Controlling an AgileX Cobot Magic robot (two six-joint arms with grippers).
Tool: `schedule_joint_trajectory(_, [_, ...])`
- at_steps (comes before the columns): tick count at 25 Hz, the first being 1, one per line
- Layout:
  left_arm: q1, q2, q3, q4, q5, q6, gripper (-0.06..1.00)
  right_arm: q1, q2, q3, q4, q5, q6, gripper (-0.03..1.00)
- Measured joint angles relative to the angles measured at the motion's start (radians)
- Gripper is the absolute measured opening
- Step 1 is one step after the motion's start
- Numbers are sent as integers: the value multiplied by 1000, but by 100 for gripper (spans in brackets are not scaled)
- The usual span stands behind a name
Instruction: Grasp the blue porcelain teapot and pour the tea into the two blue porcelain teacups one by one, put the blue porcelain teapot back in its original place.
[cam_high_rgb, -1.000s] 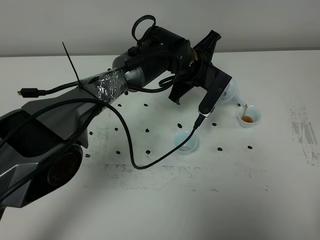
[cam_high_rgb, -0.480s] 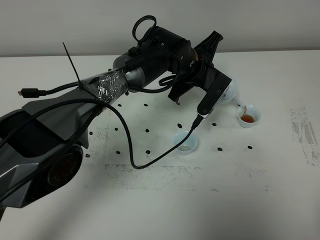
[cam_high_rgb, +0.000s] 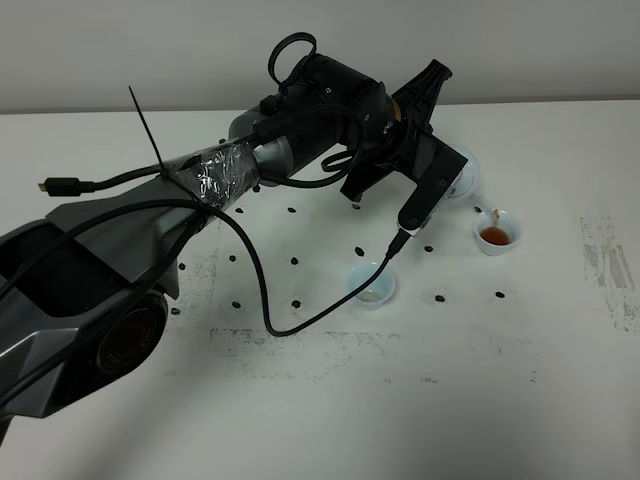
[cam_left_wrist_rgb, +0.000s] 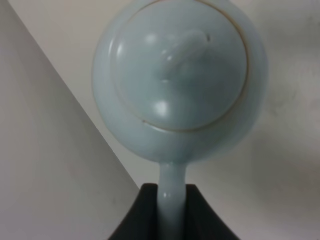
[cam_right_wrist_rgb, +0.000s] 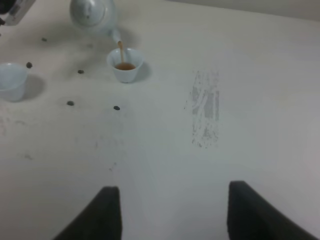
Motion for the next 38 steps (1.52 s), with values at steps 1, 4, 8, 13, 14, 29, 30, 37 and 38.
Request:
schedule_joint_trajectory(1, [0, 0, 0, 0, 0, 4, 7, 0, 0, 0, 0, 0, 0, 45])
schedule_joint_trajectory(4, [0, 0, 0, 0, 0, 18, 7, 0, 0, 0, 0, 0, 0, 45])
schedule_joint_trajectory(8, [0, 0, 0, -1, 0, 23, 7, 0, 0, 0, 0, 0, 0, 45])
schedule_joint_trajectory(13, [0, 0, 0, 9, 0, 23, 7, 0, 0, 0, 0, 0, 0, 45])
schedule_joint_trajectory(14, [0, 0, 0, 10, 0, 23, 7, 0, 0, 0, 0, 0, 0, 45])
schedule_joint_trajectory(29, [0, 0, 0, 15, 0, 24, 7, 0, 0, 0, 0, 0, 0, 45])
schedule_joint_trajectory(30, [0, 0, 0, 15, 0, 24, 7, 0, 0, 0, 0, 0, 0, 45])
schedule_joint_trajectory(37, [0, 0, 0, 15, 0, 24, 7, 0, 0, 0, 0, 0, 0, 45])
schedule_joint_trajectory(38, [0, 0, 0, 15, 0, 24, 7, 0, 0, 0, 0, 0, 0, 45])
